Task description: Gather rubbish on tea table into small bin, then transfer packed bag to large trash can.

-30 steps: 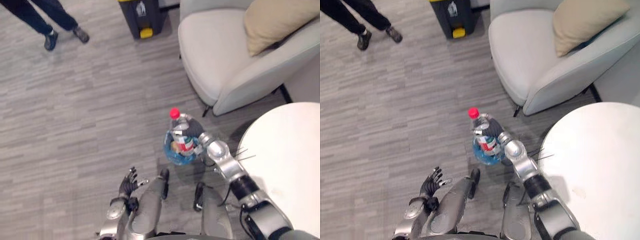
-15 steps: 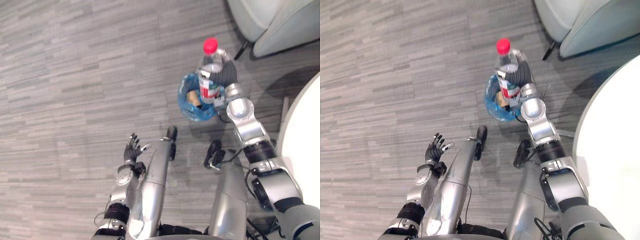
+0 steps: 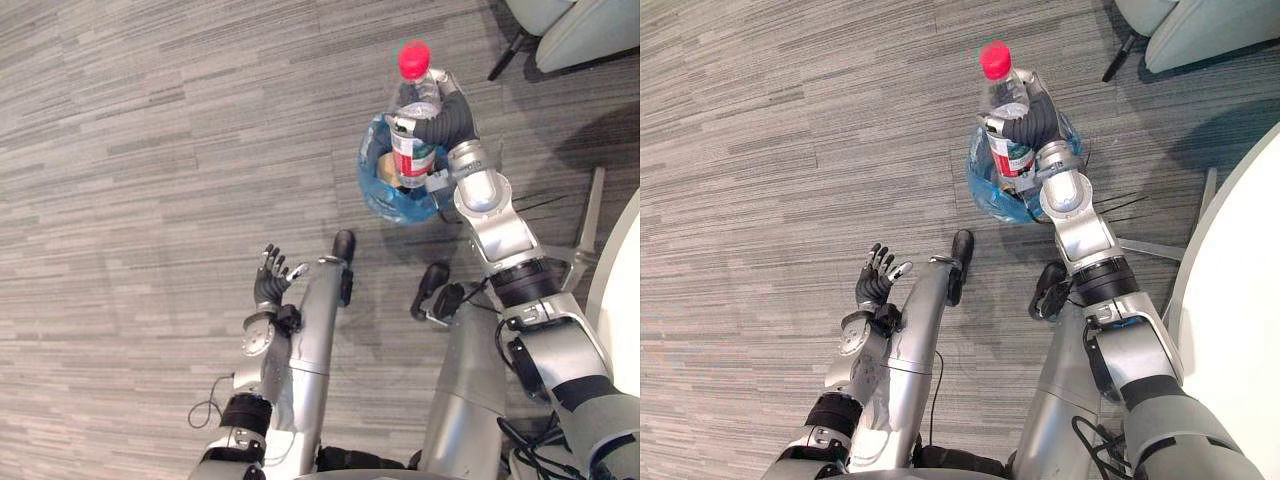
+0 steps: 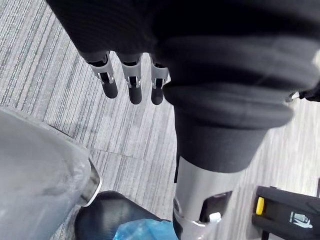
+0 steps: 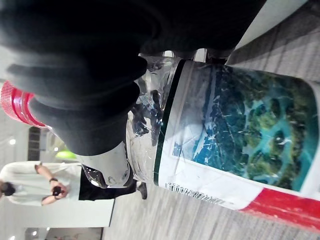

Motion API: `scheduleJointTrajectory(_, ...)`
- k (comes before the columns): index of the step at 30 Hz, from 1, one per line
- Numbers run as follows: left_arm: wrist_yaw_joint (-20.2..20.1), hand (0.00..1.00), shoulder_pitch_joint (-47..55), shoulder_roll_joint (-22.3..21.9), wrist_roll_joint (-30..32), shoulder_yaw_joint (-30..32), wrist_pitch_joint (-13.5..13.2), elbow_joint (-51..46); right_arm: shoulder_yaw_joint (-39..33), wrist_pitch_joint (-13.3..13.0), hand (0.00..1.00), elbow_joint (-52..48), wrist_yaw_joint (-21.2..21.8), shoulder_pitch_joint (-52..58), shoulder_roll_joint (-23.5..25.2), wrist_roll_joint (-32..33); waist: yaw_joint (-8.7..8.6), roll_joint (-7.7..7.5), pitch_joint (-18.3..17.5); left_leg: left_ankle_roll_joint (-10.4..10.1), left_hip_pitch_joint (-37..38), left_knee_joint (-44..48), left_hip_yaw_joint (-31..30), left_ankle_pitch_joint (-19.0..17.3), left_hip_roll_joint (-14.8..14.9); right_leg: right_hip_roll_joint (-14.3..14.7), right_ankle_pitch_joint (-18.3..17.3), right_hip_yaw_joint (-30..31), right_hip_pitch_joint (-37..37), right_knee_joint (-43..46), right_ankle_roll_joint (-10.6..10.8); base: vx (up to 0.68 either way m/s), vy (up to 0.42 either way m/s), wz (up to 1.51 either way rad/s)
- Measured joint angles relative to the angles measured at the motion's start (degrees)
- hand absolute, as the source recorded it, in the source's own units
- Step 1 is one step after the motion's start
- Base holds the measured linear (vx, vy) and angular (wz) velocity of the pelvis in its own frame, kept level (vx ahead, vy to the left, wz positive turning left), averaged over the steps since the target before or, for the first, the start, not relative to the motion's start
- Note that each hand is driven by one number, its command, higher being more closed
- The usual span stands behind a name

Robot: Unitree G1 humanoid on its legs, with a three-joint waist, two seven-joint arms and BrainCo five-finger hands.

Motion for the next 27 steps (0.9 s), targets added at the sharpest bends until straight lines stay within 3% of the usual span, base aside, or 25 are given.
scheduleJointTrajectory(8, 1.1, 0.00, -2.1, 0.0, 0.1, 0.3, 0.0, 1.3, 2.6, 1.8, 0.00, 0.8, 2.2, 0.0, 1.1, -1.3, -1.07, -1.17, 0.3, -0.2, 0.2, 0.6, -0.4, 0.6, 0.2, 0.4, 0.1, -0.2, 0.4, 0.2, -0.2, 0.00, 0.014, -0.01)
scheduleJointTrajectory(10, 1.1, 0.00, -2.1, -0.1, 0.1, 1.1, 0.2, 1.6, 2.7, 2.0, 0.00, -1.8, 3.3, 2.6, 1.3, -4.1, -1.46, -1.47, 0.3, -0.2, 0.9, 0.7, -0.4, 0.5, 0.2, 0.4, 0.1, -0.2, 1.3, 0.2, -0.2, -0.03, 0.051, 0.00)
scheduleJointTrajectory(11, 1.1, 0.00, -2.0, -0.1, 0.1, 1.2, 0.1, 1.7, 2.7, 2.0, 0.00, -2.9, 3.3, 3.6, 1.4, -4.8, -1.47, -1.83, 0.3, -0.3, 1.2, 0.7, -0.4, 0.4, 0.2, 0.4, 0.1, -0.2, 1.5, 0.2, -0.2, -0.03, 0.042, 0.00)
scheduleJointTrajectory(13, 1.1, 0.00, -2.0, 0.4, 0.2, 2.6, 0.2, 1.9, 2.8, 2.0, 0.00, -7.0, 4.4, 7.3, 2.8, -9.4, -1.70, -4.04, 0.5, -0.4, 2.6, -0.4, -0.2, 0.3, 0.2, 0.3, 0.1, -0.1, 2.5, -0.3, -0.2, -0.04, 0.024, 0.01)
scheduleJointTrajectory(16, 1.0, 0.00, -1.6, 1.1, 0.3, 3.4, 0.3, 2.0, 3.5, 2.0, 0.00, -7.8, 6.3, 10.1, 3.8, -15.0, -1.91, -5.70, 0.5, -0.6, 4.6, -1.7, -0.4, 0.4, 0.3, 0.4, 0.1, -0.6, 4.5, -1.4, -0.2, -0.05, 0.003, 0.05)
scheduleJointTrajectory(21, 0.8, 0.00, -0.5, 1.5, 1.3, 3.9, 0.5, 2.3, 5.6, 2.0, 0.00, -7.7, 10.8, 11.9, 5.5, -24.0, -2.71, -5.89, 0.5, -0.8, 6.7, -5.5, -0.4, 1.5, 0.4, 0.4, 0.6, -1.2, 6.6, -4.5, 0.0, -0.04, 0.019, 0.07)
scheduleJointTrajectory(27, 0.0, 0.00, -0.5, 2.3, 1.3, 3.7, 0.8, 3.3, 8.9, 2.2, 0.00, -1.5, 12.1, 11.8, 7.0, -30.7, -2.62, -5.88, 0.5, -0.2, 6.7, -6.4, -0.4, 2.5, 0.5, 0.4, 1.5, -1.8, 6.9, -5.8, -0.2, 0.00, 0.000, 0.00)
